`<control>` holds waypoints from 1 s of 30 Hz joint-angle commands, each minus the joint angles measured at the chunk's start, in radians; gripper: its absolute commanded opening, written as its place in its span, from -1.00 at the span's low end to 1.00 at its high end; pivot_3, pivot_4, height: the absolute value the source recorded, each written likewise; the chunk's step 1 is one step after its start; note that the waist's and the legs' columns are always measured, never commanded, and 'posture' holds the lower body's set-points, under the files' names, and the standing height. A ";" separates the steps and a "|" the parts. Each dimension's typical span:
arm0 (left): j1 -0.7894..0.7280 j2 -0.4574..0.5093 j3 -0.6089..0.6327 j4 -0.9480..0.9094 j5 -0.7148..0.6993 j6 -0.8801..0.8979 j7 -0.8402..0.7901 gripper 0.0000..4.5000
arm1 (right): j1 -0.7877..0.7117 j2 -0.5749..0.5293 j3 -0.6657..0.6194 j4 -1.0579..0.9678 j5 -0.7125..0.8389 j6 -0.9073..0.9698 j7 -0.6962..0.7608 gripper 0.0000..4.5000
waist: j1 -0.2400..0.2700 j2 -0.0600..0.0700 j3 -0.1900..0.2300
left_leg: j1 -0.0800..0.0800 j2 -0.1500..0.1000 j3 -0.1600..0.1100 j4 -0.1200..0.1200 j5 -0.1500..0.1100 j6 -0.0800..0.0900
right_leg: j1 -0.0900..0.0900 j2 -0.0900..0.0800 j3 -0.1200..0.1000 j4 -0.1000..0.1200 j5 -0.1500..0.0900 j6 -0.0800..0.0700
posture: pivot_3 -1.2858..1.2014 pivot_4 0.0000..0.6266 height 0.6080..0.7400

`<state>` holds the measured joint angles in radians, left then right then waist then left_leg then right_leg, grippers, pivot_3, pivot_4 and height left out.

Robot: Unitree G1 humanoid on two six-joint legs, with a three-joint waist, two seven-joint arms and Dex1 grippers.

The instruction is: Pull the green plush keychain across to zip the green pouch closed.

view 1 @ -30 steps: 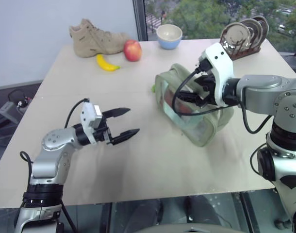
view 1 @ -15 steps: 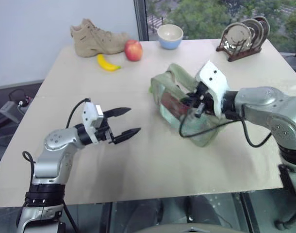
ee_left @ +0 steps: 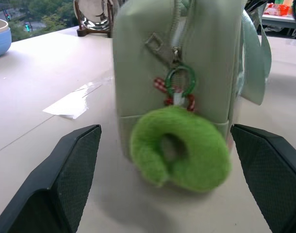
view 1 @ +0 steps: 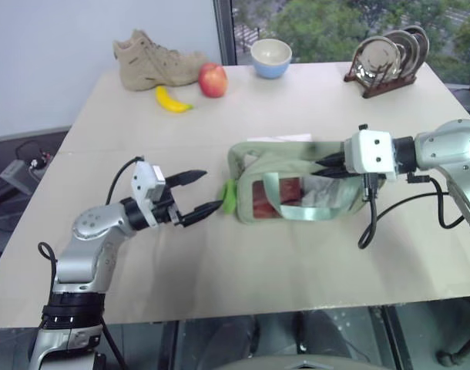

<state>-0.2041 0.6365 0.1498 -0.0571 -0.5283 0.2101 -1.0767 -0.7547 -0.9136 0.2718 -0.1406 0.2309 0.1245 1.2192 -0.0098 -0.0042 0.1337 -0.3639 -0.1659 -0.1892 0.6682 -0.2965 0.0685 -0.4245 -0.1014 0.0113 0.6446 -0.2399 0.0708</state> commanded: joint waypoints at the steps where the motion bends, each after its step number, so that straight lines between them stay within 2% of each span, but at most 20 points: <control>1: 0.016 0.000 0.031 -0.027 -0.029 0.026 0.021 1.00 | -0.006 0.008 -0.003 0.004 -0.054 -0.025 0.013 -0.98 | 0.001 0.000 0.000 | 0.000 0.000 0.000 0.000 0.000 0.000 | 0.000 0.000 0.000 0.000 0.000 0.000 | 0.03 -0.52 1.00; 10: 0.077 -0.034 0.001 -0.085 -0.038 0.064 0.052 1.00 | 0.074 0.031 -0.049 -0.118 -0.069 0.090 -0.069 -0.98 | 0.004 0.000 0.000 | 0.000 0.000 0.000 0.000 0.000 0.000 | 0.000 0.000 0.000 0.000 0.000 0.000 | 0.03 -0.52 1.00; 21: 0.057 -0.108 -0.102 -0.080 0.153 -0.128 0.131 1.00 | 0.108 0.039 -0.070 -0.204 -0.061 0.241 -0.107 -0.98 | 0.013 0.000 0.000 | 0.002 0.000 0.000 0.000 0.000 0.000 | 0.002 0.000 0.000 0.000 0.000 0.000 | 0.03 -0.52 1.00; 24: 0.046 -0.118 -0.104 -0.061 0.180 -0.158 0.157 0.69 | 0.112 0.038 -0.073 -0.217 -0.055 0.253 -0.105 -1.00 | 0.017 0.000 0.000 | 0.002 0.000 0.000 0.000 0.000 0.000 | 0.002 0.000 0.001 0.000 0.000 0.000 | 0.03 -0.52 1.00; 25: 0.042 -0.118 -0.104 -0.056 0.182 -0.164 0.155 0.53 | 0.114 0.038 -0.073 -0.219 -0.056 0.254 -0.104 -1.00 | 0.018 0.000 0.000 | 0.002 0.000 0.001 0.000 0.000 0.000 | 0.002 0.000 0.001 0.000 0.000 0.000 | 0.03 -0.52 1.00; 30: 0.034 -0.105 -0.099 -0.034 0.179 -0.199 0.129 -0.54 | 0.119 0.040 -0.074 -0.215 -0.061 0.254 -0.102 -1.00 | 0.021 0.000 0.000 | 0.002 0.000 0.000 0.000 0.000 0.000 | 0.002 0.000 0.000 0.000 0.000 0.000 | 0.03 -0.52 1.00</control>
<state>-0.1556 0.5212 0.0300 -0.0856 -0.3385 0.0355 -0.9405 -0.6431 -0.8776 0.2006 -0.3376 0.1670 0.3730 1.1094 0.0109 -0.0045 0.1334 -0.3622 -0.1654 -0.1887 0.6682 -0.2966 0.0684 -0.4229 -0.1012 0.0118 0.6447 -0.2399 0.0707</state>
